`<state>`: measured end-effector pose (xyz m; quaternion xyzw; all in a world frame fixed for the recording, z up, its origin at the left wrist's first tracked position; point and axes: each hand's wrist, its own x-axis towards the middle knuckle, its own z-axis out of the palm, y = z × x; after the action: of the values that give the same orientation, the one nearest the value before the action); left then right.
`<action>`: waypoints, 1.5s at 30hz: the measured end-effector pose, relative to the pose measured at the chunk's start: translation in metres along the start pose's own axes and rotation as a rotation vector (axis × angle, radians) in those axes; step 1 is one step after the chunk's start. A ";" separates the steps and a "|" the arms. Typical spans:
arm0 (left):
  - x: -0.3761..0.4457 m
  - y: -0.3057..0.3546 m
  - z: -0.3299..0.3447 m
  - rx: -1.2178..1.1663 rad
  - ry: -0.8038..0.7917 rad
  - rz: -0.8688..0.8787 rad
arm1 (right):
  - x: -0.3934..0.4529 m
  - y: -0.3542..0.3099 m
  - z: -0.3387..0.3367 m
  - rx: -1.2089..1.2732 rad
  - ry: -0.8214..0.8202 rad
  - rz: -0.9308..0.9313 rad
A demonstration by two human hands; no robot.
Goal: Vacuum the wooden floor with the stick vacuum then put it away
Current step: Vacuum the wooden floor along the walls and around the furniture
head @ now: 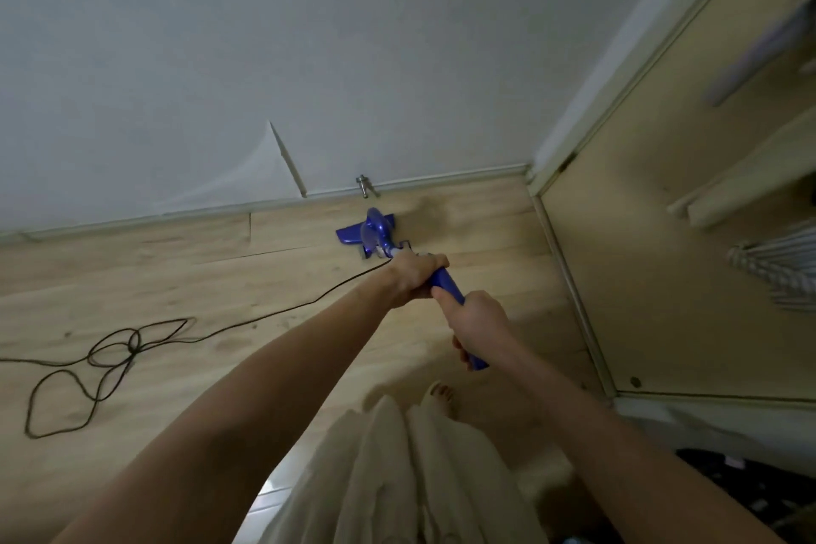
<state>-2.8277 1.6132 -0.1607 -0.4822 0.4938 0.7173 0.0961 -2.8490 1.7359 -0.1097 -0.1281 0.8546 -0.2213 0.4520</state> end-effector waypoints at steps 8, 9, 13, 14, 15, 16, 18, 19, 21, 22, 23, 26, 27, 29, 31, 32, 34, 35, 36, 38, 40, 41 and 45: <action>-0.035 -0.009 0.021 0.089 -0.071 0.003 | -0.051 0.016 0.001 0.136 0.082 0.057; -0.037 -0.011 0.021 0.114 -0.088 -0.004 | -0.055 0.017 0.002 0.164 0.081 0.064; -0.042 -0.016 0.022 0.176 -0.115 -0.017 | -0.062 0.021 0.008 0.214 0.073 0.083; -0.041 -0.017 0.021 0.167 -0.116 -0.021 | -0.061 0.021 0.009 0.218 0.070 0.079; -0.040 -0.017 0.020 0.149 -0.116 -0.022 | -0.060 0.022 0.009 0.220 0.063 0.070; -0.038 -0.019 0.019 0.126 -0.116 -0.024 | -0.059 0.022 0.009 0.217 0.054 0.062; -0.033 -0.023 0.019 0.082 -0.109 -0.033 | -0.056 0.024 0.008 0.195 0.034 0.045; -0.030 -0.025 0.019 0.060 -0.108 -0.038 | -0.053 0.026 0.008 0.185 0.025 0.041; -0.022 -0.028 0.021 0.025 -0.113 -0.042 | -0.044 0.030 0.007 0.189 0.019 0.045; -0.019 -0.028 0.022 0.014 -0.111 -0.040 | -0.039 0.031 0.007 0.198 0.018 0.047; -0.016 -0.027 0.022 0.005 -0.109 -0.034 | -0.033 0.032 0.007 0.201 0.014 0.047; -0.006 -0.022 0.020 -0.021 -0.109 -0.021 | -0.018 0.030 0.005 0.201 -0.002 0.051; -0.001 -0.020 0.019 -0.020 -0.105 -0.016 | -0.013 0.029 0.004 0.210 -0.009 0.048; 0.008 -0.014 0.018 0.004 -0.095 -0.010 | -0.002 0.025 0.002 0.217 -0.020 0.042; 0.018 -0.007 0.018 0.020 -0.078 -0.011 | 0.011 0.021 -0.001 0.221 -0.025 0.038; 0.023 -0.003 0.019 0.023 -0.064 -0.014 | 0.017 0.021 -0.003 0.223 -0.028 0.035; 0.034 0.002 0.022 0.033 -0.042 -0.024 | 0.032 0.022 -0.008 0.215 -0.039 0.024; 0.041 0.004 0.024 0.039 -0.030 -0.031 | 0.039 0.024 -0.011 0.198 -0.049 0.015; 0.046 0.005 0.027 0.041 -0.014 -0.038 | 0.047 0.027 -0.014 0.176 -0.057 0.005; 0.056 0.009 0.037 0.028 0.016 -0.048 | 0.062 0.033 -0.022 0.142 -0.065 -0.007; 0.064 0.017 0.049 0.022 0.033 -0.045 | 0.077 0.037 -0.033 0.140 -0.063 -0.017; 0.068 0.022 0.054 0.029 0.044 -0.037 | 0.083 0.038 -0.040 0.142 -0.067 -0.023; 0.077 0.040 0.068 0.064 0.042 -0.012 | 0.096 0.038 -0.063 0.145 -0.102 -0.014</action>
<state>-2.9327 1.6221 -0.1930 -0.4968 0.5155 0.6901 0.1054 -2.9560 1.7451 -0.1657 -0.1123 0.8112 -0.2789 0.5015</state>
